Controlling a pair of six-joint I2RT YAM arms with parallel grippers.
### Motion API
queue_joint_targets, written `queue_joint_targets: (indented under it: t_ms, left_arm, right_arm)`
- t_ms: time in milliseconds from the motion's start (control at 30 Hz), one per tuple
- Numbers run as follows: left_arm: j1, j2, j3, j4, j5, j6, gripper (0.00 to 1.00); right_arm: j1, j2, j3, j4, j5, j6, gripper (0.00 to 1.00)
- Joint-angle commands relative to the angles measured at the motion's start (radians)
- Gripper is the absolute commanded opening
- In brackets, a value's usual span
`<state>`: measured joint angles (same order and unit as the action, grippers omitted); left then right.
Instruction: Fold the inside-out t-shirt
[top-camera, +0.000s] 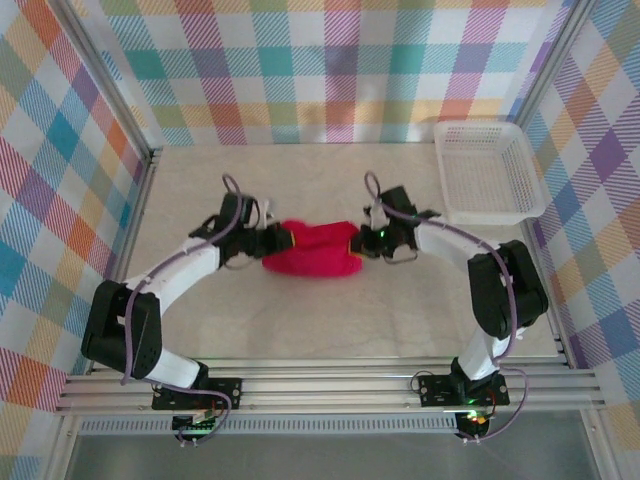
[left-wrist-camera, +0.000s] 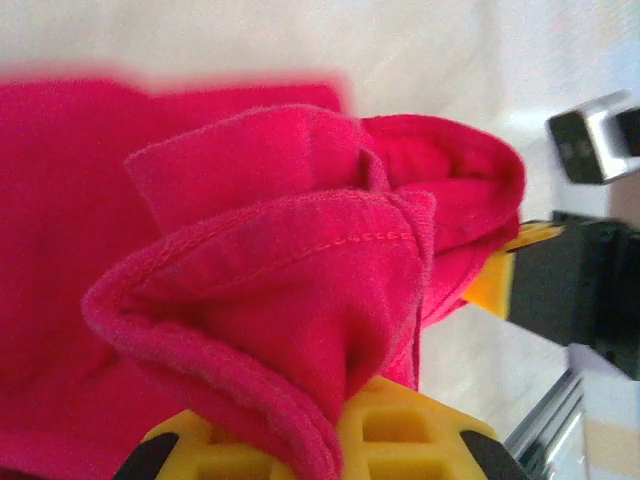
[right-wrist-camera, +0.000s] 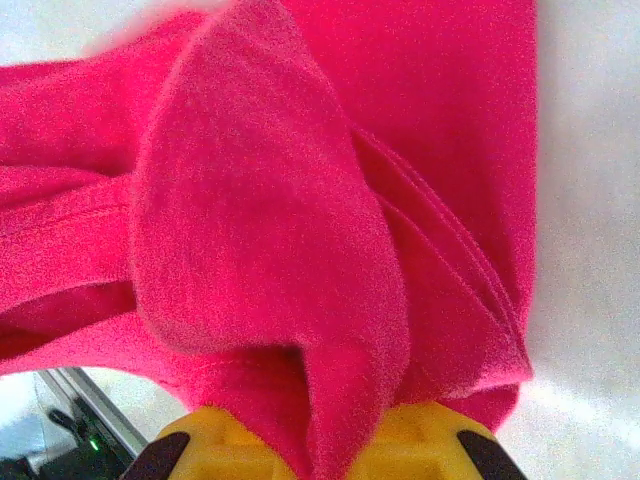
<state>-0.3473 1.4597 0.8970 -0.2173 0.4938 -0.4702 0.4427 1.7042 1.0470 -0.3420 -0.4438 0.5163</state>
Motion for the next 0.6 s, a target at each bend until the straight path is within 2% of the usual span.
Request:
queue_joint_targets:
  t_ms: [0,300,433,567]
  left_arm:
    - [0.011,-0.067,-0.061,0.060,-0.086,-0.017,0.00]
    - [0.054,-0.011,-0.016,-0.021,-0.175,-0.001,0.00]
    - [0.106,0.039,-0.004,-0.017,-0.208,-0.002,0.00]
    - [0.135,0.161,0.024,0.007,-0.216,-0.004,0.00]
  right_arm:
    - [-0.001,-0.072,-0.040,0.131,0.003,0.041,0.00]
    - [-0.001,-0.006,0.122,0.041,0.065,0.001,0.02]
    - [-0.004,0.114,0.256,-0.022,0.110,-0.028,0.02]
    - [-0.007,0.291,0.400,-0.108,0.148,-0.050,0.02]
